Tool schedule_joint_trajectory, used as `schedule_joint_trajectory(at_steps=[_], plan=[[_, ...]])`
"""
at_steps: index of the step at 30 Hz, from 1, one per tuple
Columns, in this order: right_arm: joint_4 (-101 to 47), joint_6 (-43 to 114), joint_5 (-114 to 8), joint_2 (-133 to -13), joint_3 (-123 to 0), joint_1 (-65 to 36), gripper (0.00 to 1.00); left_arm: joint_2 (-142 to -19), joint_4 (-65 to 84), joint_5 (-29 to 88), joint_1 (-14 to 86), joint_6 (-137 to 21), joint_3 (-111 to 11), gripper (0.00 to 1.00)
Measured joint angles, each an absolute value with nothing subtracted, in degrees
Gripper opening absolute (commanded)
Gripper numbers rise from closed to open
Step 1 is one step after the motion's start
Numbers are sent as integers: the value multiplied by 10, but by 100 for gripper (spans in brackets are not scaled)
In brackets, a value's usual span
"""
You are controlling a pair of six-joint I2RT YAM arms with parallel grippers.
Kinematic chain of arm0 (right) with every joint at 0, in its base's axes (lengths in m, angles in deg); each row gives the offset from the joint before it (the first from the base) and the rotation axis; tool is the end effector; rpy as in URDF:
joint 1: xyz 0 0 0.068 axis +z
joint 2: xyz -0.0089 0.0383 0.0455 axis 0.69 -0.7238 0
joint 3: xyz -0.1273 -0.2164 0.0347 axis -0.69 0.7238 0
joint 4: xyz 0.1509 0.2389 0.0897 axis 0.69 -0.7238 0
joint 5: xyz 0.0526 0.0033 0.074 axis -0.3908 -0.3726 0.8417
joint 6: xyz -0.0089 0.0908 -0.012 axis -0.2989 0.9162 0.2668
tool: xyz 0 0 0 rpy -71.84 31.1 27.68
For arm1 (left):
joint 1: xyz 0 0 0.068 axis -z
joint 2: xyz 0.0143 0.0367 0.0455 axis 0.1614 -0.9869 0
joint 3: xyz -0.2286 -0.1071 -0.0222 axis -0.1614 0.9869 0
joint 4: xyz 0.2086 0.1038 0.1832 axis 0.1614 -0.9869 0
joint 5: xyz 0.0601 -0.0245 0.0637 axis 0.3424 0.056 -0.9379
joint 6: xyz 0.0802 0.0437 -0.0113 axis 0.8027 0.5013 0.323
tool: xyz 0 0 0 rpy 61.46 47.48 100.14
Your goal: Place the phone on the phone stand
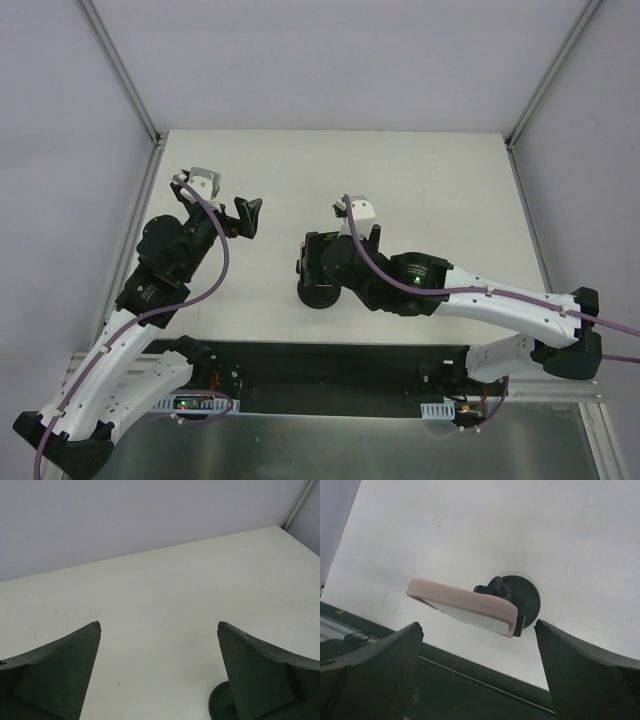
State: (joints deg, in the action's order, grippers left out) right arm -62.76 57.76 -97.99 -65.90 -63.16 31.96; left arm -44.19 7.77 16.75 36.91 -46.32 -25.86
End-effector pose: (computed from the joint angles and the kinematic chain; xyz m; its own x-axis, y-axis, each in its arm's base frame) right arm 0.1355 0.3248 0.3491 -0.4309 -0.1180 -0.8946 -0.4917 0.8620 0.1231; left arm 0.2277 -0.1115 0.3973 0.1514 -0.0748 -0.9856 0.3905 0.9205 -0.0099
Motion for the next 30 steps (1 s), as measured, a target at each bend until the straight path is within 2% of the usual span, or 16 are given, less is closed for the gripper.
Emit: schedule_joint_trajectory(at_steps=[7, 22, 28, 30], plan=[[-663, 602, -1053, -708, -669, 335, 96, -455, 71, 134, 369, -464, -258, 99], [-658, 617, -1081, -760, -706, 339, 97, -468, 69, 135, 369, -471, -258, 99], [-731, 690, -1132, -811, -777, 341, 99, -470, 68, 138, 369, -472, -258, 98], [-756, 714, -1150, -827, -799, 341, 96, -471, 68, 139, 369, -472, -258, 98]])
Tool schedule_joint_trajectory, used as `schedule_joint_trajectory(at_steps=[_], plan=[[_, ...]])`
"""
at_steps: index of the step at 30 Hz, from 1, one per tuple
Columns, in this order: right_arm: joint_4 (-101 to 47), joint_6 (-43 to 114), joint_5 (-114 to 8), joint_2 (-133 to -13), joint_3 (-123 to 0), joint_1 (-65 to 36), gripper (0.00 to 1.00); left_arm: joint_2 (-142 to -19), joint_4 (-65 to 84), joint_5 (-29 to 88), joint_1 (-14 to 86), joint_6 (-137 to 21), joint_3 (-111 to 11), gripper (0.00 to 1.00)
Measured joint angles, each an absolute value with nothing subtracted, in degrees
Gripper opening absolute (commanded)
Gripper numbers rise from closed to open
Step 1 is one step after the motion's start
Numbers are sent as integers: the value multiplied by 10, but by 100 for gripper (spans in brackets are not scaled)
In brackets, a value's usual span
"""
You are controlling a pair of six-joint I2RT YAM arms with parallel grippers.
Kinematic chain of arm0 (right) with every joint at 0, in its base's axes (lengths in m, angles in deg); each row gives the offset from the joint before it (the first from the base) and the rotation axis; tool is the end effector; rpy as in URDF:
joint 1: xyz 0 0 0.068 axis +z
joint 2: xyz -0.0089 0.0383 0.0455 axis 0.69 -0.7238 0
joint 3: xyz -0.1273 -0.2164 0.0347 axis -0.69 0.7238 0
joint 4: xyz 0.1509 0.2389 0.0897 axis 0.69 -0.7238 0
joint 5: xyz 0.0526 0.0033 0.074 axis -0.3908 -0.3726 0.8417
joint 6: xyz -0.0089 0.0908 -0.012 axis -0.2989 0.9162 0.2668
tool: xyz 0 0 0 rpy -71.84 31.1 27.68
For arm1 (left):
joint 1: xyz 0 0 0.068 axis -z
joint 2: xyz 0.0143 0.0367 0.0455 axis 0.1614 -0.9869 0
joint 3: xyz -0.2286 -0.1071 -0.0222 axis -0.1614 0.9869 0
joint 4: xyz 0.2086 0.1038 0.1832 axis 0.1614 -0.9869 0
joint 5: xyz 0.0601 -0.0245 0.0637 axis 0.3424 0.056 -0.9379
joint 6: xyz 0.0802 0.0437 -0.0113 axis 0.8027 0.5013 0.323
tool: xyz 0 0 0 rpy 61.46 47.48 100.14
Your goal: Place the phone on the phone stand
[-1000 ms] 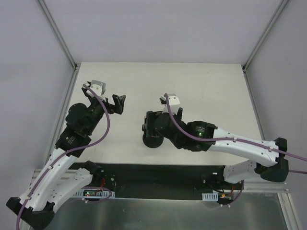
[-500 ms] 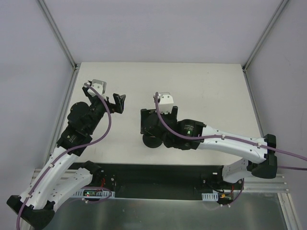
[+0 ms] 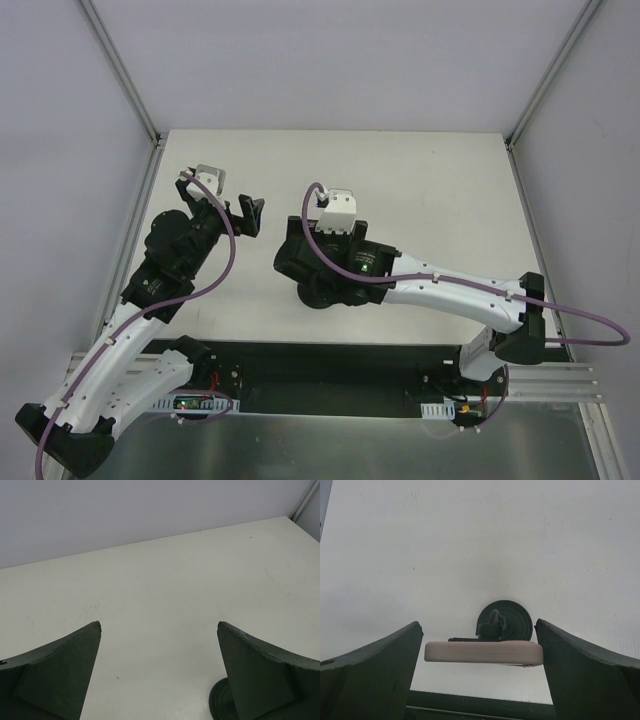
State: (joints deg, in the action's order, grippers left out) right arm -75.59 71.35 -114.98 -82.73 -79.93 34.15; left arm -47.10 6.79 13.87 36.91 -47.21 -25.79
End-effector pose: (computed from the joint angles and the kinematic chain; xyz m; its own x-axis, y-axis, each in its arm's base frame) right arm 0.1478 0.3640 0.3464 -0.4146 -0.0502 -0.9086 -0.2233 0.9736 0.0481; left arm 0.2421 -0.1144 0.3818 0.0852 -0.0576 -0.9947 0.3449 0.9383 -0.0248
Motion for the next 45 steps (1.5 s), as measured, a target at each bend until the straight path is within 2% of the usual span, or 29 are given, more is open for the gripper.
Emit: schedule_joint_trajectory(at_steps=[7, 8, 10, 11, 13, 14, 15, 21, 25, 29, 36, 45], plan=[[-803, 762, -1180, -850, -813, 343, 79, -472, 67, 142, 369, -473, -258, 98], [-806, 767, -1182, -851, -813, 343, 71, -472, 67, 144, 369, -473, -258, 98], [-811, 774, -1188, -851, -813, 343, 61, -472, 67, 145, 369, -473, -258, 98], [-813, 777, -1191, -851, -813, 343, 44, -472, 67, 146, 369, -473, -258, 98], [-816, 777, -1198, -851, -813, 343, 25, -471, 67, 150, 369, -473, -258, 98], [-816, 775, -1200, -851, -813, 343, 3, -470, 67, 150, 369, -473, -258, 98], [-815, 772, -1202, -851, -812, 343, 1, -470, 67, 149, 369, -473, -258, 98], [-732, 662, -1207, -825, -765, 329, 1, -468, 67, 150, 369, -473, -258, 97], [-633, 556, -1190, -779, -699, 275, 1, -467, 61, 152, 369, -475, -258, 98], [-552, 474, -1162, -748, -651, 181, 0, -466, 55, 154, 369, -475, -258, 98], [-444, 346, -1110, -767, -645, 6, 1, -468, 51, 160, 369, -476, -258, 98], [-310, 216, -944, -868, -719, -235, 0, -485, 49, 168, 369, -477, -259, 97]])
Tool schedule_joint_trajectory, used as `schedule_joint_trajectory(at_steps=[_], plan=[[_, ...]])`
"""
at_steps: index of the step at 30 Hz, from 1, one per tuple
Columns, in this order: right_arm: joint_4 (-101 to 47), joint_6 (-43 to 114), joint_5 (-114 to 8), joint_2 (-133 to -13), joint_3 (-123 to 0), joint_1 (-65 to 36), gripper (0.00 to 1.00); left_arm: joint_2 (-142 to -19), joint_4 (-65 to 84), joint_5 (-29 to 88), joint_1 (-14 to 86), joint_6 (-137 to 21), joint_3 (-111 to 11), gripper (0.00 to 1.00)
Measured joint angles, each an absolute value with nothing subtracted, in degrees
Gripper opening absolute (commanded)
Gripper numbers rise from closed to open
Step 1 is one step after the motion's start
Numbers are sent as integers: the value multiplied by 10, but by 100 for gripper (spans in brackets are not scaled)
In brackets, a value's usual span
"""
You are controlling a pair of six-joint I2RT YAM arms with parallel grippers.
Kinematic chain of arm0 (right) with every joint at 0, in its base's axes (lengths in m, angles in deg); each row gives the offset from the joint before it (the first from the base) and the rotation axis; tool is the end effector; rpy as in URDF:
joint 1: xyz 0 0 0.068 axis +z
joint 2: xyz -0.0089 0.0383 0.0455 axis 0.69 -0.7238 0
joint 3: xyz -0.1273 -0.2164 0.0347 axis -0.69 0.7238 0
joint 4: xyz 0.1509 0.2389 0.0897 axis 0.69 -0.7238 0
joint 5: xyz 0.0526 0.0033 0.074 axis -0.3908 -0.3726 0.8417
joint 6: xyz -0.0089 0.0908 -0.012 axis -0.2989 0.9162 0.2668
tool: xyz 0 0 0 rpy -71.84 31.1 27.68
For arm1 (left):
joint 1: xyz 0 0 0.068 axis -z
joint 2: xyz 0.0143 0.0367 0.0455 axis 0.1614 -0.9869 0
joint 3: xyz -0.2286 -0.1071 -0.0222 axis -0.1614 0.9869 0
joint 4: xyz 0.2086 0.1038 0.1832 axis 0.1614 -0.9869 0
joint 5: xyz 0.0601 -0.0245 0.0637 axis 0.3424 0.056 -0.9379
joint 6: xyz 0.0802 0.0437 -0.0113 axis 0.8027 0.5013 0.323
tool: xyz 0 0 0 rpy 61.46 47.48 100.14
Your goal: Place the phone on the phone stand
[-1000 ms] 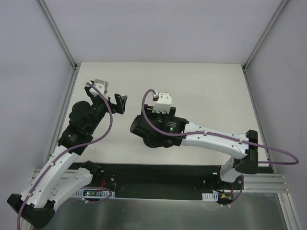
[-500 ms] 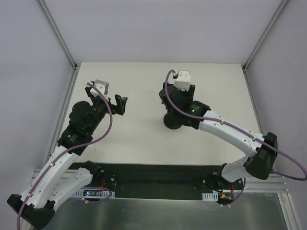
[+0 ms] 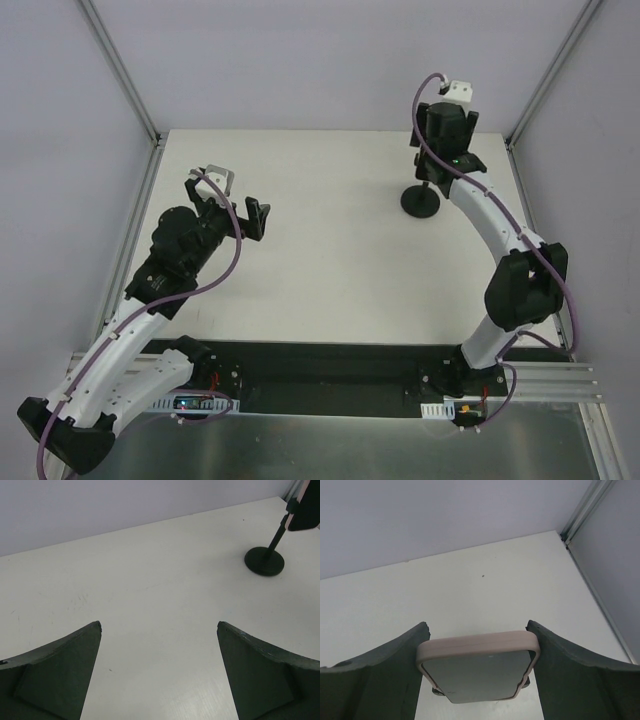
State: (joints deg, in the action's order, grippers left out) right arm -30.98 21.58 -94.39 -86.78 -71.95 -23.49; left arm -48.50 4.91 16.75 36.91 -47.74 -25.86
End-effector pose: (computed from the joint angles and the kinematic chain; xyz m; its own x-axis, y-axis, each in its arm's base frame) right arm 0.4550 0.1176 0.3408 -0.2388 -0.1930 -0.9517 0.1988 0.9496 -0.2425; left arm 0.2465 -0.1214 0.3711 0.0316 -0.0400 -0.9987 0.3909 0.9201 -0.0245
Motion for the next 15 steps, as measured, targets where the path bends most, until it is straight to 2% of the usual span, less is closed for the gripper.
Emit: schedule_joint_trajectory(at_steps=[7, 15], plan=[[-215, 153, -814, -964, -786, -380, 0, -499, 47, 170, 369, -483, -259, 97], [-162, 124, -730, -1147, -992, -464, 0, -523, 48, 170, 369, -483, -259, 97]])
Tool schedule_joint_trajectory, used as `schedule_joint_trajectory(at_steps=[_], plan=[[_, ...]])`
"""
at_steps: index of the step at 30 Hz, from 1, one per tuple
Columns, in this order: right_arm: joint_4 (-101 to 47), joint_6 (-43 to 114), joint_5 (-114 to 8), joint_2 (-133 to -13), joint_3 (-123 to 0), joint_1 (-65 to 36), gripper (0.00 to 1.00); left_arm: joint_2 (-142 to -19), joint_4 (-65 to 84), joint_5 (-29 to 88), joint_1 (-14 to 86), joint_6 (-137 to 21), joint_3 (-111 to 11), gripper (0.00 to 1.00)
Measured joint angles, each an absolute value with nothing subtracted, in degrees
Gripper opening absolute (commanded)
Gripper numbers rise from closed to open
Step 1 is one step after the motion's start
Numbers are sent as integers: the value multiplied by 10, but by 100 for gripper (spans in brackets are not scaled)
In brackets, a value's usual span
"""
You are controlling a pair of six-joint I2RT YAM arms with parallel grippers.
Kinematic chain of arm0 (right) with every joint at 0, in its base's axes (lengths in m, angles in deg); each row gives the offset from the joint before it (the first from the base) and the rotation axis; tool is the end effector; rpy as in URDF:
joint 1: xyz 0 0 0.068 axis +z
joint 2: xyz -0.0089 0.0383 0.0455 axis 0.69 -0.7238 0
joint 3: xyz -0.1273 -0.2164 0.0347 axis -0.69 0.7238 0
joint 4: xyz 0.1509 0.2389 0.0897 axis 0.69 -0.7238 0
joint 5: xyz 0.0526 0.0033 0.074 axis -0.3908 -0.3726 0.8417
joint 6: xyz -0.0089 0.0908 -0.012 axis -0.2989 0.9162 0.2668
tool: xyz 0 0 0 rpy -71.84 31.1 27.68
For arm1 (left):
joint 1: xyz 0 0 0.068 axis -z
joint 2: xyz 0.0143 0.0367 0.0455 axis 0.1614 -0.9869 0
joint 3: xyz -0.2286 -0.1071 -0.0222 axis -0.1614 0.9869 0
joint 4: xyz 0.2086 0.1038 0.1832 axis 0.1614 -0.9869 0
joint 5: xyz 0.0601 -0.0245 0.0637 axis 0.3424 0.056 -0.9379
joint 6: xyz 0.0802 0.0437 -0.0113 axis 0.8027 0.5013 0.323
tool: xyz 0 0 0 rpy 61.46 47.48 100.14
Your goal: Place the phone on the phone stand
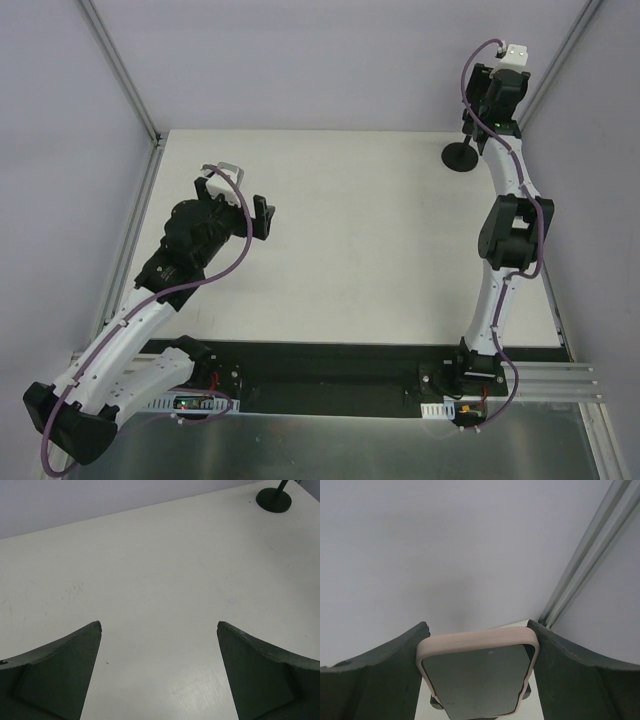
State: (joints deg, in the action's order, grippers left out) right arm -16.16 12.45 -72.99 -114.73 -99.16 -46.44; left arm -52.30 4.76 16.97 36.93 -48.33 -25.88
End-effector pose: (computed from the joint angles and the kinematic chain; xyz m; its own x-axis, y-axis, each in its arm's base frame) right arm 0.5936 -0.0472 0.3338 -0.0573 -0.2663 -0.9622 0.2601 0.9265 -0.2720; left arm 0.2609 -0.1294 0.3534 -0.0333 -0.0176 -0.9993 0.3931 0.9190 -0.0293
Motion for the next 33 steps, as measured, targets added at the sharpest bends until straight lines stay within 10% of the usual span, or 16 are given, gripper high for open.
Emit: schedule_joint_trajectory(at_steps=[5, 16, 21, 33], plan=[[-181, 110, -700, -1281, -1186, -488, 0, -543, 47, 169, 369, -483, -259, 97], [-179, 108, -652, -1303, -1215, -501, 8, -568, 47, 170, 369, -482, -259, 96], [-181, 109, -633, -1303, -1215, -507, 97, -571, 48, 170, 369, -482, -259, 96], [-255, 103, -627, -1305, -1257, -511, 97, -576, 47, 185, 369, -483, -259, 95]])
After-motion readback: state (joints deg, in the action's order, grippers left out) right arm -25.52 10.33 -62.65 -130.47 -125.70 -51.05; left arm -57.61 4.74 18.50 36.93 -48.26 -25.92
